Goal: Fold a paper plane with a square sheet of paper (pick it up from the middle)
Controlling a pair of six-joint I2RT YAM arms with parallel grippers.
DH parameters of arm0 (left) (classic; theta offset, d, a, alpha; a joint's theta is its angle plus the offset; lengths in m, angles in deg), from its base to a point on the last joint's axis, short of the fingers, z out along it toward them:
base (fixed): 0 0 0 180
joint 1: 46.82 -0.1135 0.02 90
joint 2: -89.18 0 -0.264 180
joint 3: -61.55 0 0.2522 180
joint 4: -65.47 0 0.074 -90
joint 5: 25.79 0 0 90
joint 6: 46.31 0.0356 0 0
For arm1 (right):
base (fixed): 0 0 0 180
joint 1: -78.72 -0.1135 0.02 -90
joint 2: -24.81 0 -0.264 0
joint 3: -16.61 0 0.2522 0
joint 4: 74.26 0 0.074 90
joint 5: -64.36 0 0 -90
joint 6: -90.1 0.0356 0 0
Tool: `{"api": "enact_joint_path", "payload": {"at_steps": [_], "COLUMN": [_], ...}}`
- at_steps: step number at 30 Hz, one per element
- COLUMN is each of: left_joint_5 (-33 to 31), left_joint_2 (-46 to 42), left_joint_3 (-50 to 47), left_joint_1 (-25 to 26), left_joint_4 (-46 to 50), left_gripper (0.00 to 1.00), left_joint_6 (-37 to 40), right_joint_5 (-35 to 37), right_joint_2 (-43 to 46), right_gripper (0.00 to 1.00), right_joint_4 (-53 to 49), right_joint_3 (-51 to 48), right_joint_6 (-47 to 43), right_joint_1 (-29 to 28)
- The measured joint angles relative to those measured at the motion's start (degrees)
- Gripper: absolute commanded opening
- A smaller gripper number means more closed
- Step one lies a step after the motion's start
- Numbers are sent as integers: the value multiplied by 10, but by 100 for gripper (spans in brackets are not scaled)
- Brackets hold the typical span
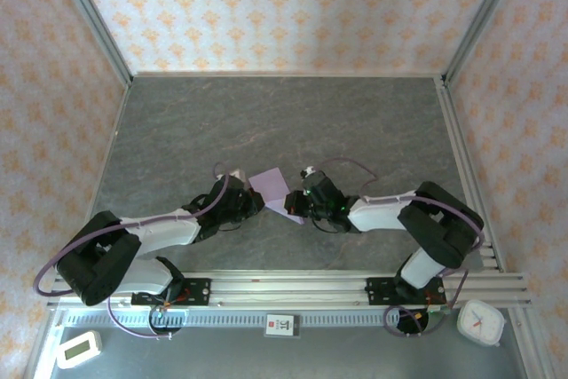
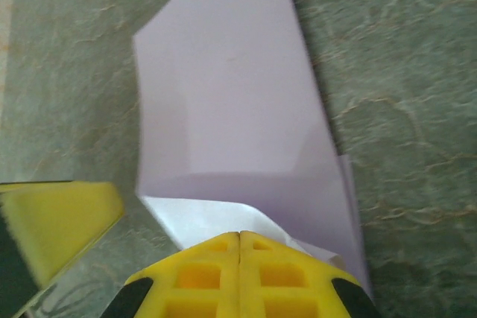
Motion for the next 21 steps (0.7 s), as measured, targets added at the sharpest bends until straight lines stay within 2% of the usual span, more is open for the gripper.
{"api": "enact_joint_path", "payload": {"at_steps": [8,15,21], "left_joint_5": [6,6,6], "left_joint_2": [30,39,57], "left_joint_3": [0,4,12], "left_joint_1": [0,0,0], "left_joint_4": [-8,-9,-13], "left_gripper": [34,37,34], "left_joint_6": [-3,-2,-2], "right_joint_5": [-9,-13,-16], "right_joint_2": [-36,-40,-41], "right_gripper": [0,0,0], "right_joint_4": [15,32,40], "right_joint_3": [0,-4,-7], "right_joint_6": [-8,-8,-8], "right_joint_1": [9,9,9]}}
